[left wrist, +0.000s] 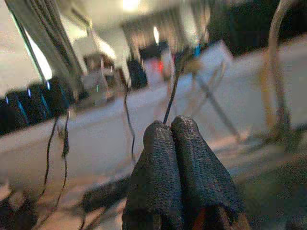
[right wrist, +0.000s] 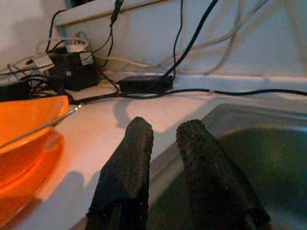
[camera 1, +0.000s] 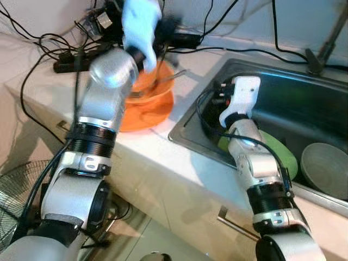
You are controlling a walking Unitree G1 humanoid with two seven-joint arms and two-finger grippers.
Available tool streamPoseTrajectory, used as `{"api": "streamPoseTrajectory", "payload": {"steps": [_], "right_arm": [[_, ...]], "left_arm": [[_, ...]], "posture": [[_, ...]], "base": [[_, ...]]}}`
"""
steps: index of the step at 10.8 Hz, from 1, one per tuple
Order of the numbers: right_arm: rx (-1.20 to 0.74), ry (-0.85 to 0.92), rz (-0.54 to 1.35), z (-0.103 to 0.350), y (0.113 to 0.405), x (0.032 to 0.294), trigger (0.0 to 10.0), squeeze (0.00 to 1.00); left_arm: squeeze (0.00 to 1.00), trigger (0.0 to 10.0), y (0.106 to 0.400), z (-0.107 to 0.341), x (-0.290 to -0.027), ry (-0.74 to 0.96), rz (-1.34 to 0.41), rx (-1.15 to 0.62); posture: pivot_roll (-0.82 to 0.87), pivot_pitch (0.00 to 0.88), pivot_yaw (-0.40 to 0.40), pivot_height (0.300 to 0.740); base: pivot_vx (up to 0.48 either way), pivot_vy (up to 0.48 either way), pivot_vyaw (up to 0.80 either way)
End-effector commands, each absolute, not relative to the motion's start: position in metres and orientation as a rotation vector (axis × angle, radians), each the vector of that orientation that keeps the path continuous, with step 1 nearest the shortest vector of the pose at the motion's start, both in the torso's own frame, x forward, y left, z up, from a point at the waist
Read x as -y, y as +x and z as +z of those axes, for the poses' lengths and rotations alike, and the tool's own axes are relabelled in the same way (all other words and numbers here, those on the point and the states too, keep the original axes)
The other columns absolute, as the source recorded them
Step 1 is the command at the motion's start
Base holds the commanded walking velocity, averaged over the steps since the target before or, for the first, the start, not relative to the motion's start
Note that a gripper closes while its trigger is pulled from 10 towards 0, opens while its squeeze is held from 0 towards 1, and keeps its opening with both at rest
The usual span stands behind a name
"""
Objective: Kitchen organization
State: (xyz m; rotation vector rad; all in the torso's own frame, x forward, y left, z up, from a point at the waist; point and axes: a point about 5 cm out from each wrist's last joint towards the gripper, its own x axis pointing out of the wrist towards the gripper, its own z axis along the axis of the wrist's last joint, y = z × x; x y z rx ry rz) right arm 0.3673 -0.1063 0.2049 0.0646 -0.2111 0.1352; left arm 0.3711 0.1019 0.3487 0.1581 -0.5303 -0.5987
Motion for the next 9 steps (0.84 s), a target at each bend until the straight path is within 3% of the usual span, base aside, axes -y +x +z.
{"api": "streamPoseTrajectory", "payload": {"steps": [1, 2, 7, 8, 9], "right_arm": [[0.232, 0.076, 0.141, 0.210, 0.369, 0.105, 10.0, 0.00], [0.250, 0.087, 0.153, 0.214, 0.369, 0.105, 10.0, 1.00], [0.425, 0.057, 0.191, 0.255, 0.363, 0.146, 10.0, 1.00], [0.445, 0.038, 0.193, 0.258, 0.360, 0.159, 10.0, 0.00], [0.450, 0.039, 0.194, 0.260, 0.358, 0.166, 10.0, 0.00]], "left_arm": [[0.00, 10.0, 0.367, 0.355, -0.106, 0.127, -0.606, 0.551], [0.00, 10.0, 0.364, 0.358, -0.107, 0.088, -0.580, 0.596], [0.00, 10.0, 0.356, 0.324, -0.084, -0.025, -0.656, 0.500], [0.00, 10.0, 0.353, 0.321, -0.076, -0.044, -0.678, 0.492], [0.00, 10.0, 0.351, 0.321, -0.074, -0.051, -0.686, 0.492]], "posture": [[0.12, 0.000, 0.098, 0.740], [0.12, 0.000, 0.100, 0.740], [0.09, 0.000, 0.124, 0.740], [0.08, 0.000, 0.124, 0.740], [0.08, 0.000, 0.124, 0.740]], "base": [[0.000, 0.000, 0.00], [0.000, 0.000, 0.00], [0.000, 0.000, 0.00], [0.000, 0.000, 0.00], [0.000, 0.000, 0.00]]}}
